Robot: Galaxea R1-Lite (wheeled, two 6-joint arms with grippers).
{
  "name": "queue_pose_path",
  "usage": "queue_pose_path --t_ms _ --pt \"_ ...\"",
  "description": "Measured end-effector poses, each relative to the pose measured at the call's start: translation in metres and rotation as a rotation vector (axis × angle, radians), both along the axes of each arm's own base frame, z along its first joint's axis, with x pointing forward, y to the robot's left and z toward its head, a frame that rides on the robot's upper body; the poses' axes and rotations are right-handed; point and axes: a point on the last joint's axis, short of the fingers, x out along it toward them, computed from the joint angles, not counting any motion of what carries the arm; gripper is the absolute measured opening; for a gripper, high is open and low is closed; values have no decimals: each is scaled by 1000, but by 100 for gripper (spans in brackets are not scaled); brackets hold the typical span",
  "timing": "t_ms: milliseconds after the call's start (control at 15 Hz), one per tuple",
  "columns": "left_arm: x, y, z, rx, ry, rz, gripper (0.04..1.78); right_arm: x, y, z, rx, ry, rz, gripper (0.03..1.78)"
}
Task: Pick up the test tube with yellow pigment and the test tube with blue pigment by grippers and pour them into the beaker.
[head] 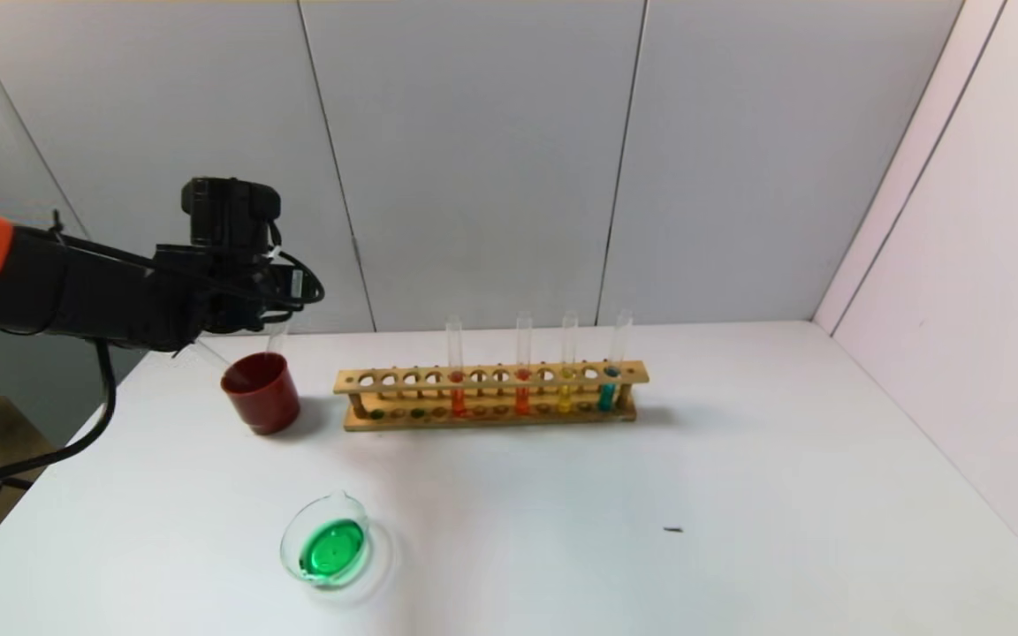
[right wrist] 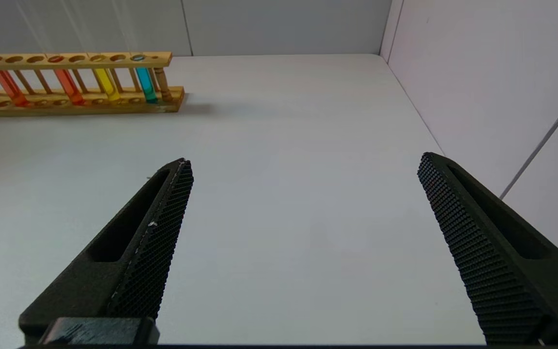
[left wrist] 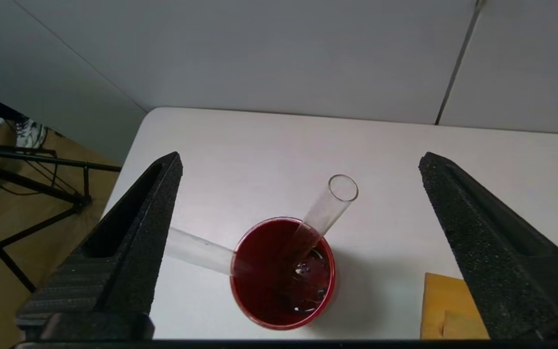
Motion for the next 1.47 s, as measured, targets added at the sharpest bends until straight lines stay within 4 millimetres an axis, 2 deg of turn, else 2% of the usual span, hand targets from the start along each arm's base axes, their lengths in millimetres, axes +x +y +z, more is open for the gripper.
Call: queue_pose_path --t_ms 200,333,933,1200,1467 --pt "-38 4 24 2 -38 -13 175 0 0 0 0 0 0 170" --pt "-72 9 36 0 -56 -18 175 0 0 0 0 0 0 170" --pt "-260 45 70 19 -136 -6 175 0 0 0 0 0 0 170" --pt "-343 62 62 31 -115 21 175 0 0 0 0 0 0 170" --pt "-411 72 28 30 -81 61 175 0 0 0 0 0 1 170"
